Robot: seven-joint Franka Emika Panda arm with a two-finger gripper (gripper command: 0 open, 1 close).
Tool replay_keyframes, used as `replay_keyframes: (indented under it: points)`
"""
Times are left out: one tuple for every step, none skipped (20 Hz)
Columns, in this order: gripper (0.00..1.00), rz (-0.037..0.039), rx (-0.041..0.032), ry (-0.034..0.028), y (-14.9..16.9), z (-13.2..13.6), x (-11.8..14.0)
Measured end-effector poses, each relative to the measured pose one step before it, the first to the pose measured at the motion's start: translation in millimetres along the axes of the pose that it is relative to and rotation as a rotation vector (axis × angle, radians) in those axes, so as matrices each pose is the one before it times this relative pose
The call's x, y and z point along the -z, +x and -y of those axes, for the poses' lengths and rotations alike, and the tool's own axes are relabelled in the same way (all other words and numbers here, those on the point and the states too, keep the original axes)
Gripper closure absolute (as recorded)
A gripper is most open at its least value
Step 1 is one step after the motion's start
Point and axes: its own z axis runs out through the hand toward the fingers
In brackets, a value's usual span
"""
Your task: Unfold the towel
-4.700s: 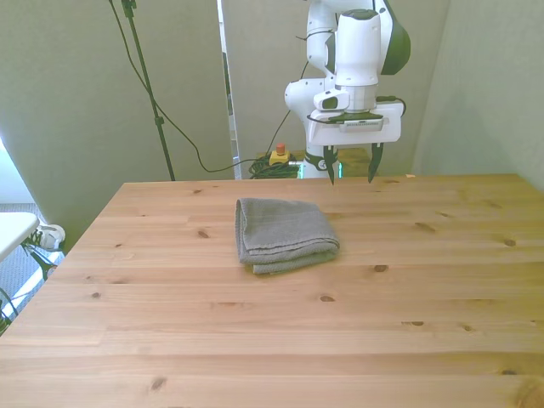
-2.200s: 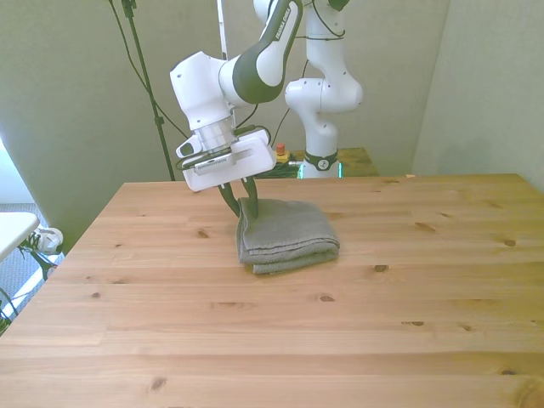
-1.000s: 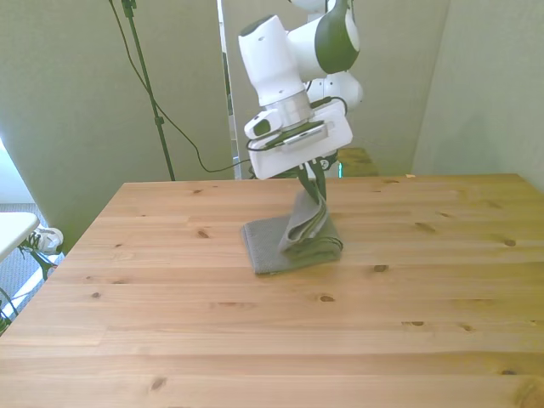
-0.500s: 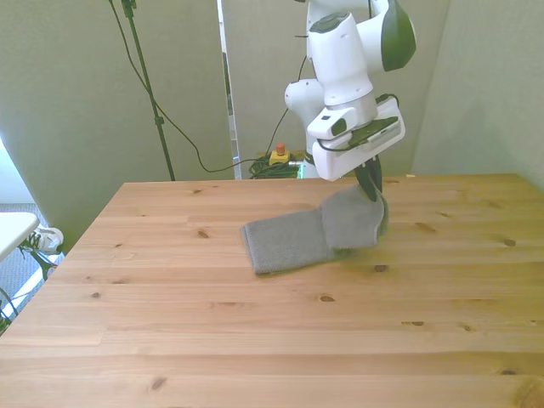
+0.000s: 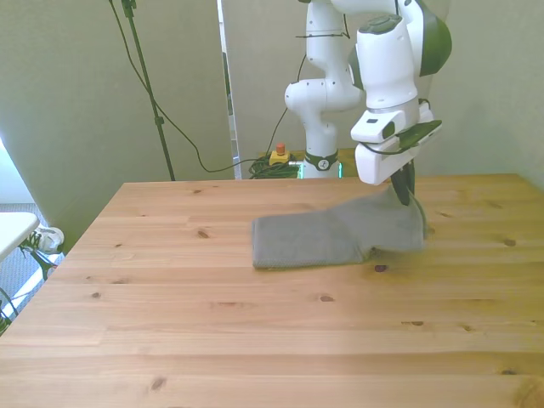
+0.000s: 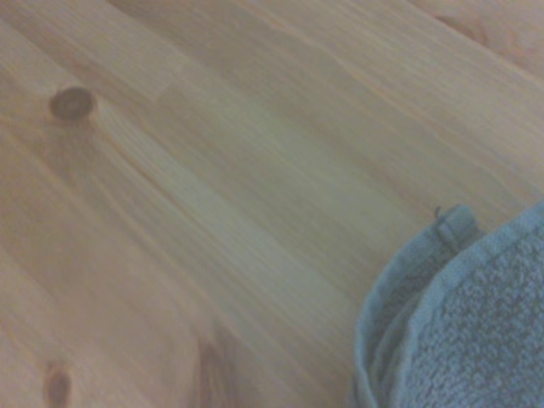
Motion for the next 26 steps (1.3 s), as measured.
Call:
replay_keyframes:
  points:
    - [0.00, -0.00124, -0.01002, 0.00156, 5.86, 7.92, -3.41]
    - [0.00, 0.00101, -0.01314, 0.00281, 6.07, 7.44, -3.10]
    - [0.00, 0.00127, -0.00748, 0.00305, 5.98, 6.43, -2.94]
    - [0.00, 0.00187, -0.00620, 0.00206, 5.15, 4.38, -2.70]
    - [0.00, 0.00178, -0.00252, 0.00112, 4.08, 1.94, -2.39]
    - [0.00, 0.00074, -0.00087, 0.00050, 2.95, 0.31, -1.62]
    - [0.00, 0.00090, -0.00173, -0.00018, 1.53, -0.58, -1.09]
    - [0.00, 0.00003, -0.00203, -0.00031, 0.69, -1.04, -0.09]
    - [0.00, 0.00004, -0.00090, -0.00005, 0.27, -0.47, 0.42]
    - [0.00, 0.00013, 0.00014, 0.00022, -0.03, 0.07, 0.94]
    - [0.00, 0.00144, -0.00010, 0.00032, -0.02, -0.09, 1.20]
    - [0.00, 0.00397, 0.00033, 0.00015, -0.40, 0.20, 1.34]
    - [0.00, 0.00074, 0.00052, 0.00126, -0.31, 0.44, 2.10]
    - [0.00, -0.00207, -0.00030, 0.00245, -0.14, 0.41, 2.93]
    - [0.00, -0.00195, -0.00015, 0.00167, -0.38, 0.17, 3.50]
    - [0.00, -0.00093, -0.00430, 0.00053, -0.14, -0.63, 3.45]
    - [0.00, -0.00389, -0.01629, -0.00349, 0.72, -1.68, 3.44]
    - [0.00, -0.01098, -0.03528, -0.01654, 2.63, -2.43, 2.89]
    - [0.00, -0.01838, -0.04530, -0.02306, 4.94, -3.92, 2.07]
    - [0.00, -0.01938, -0.04102, -0.02004, 7.44, -5.48, 0.69]
    - [0.00, -0.01557, -0.04262, -0.02247, 8.64, -7.46, 0.07]
    - [0.00, -0.01261, -0.04650, -0.02022, 9.39, -10.55, 0.20]
    - [0.00, -0.01302, -0.05097, -0.01437, 9.74, -12.58, 3.98]
    - [0.00, -0.00880, -0.04998, -0.01342, 7.75, -12.42, 7.66]
    - [0.00, -0.00558, -0.05357, -0.01378, 4.40, -11.79, 11.63]
    - [0.00, -0.00241, -0.05779, -0.01606, -1.04, -10.50, 15.90]
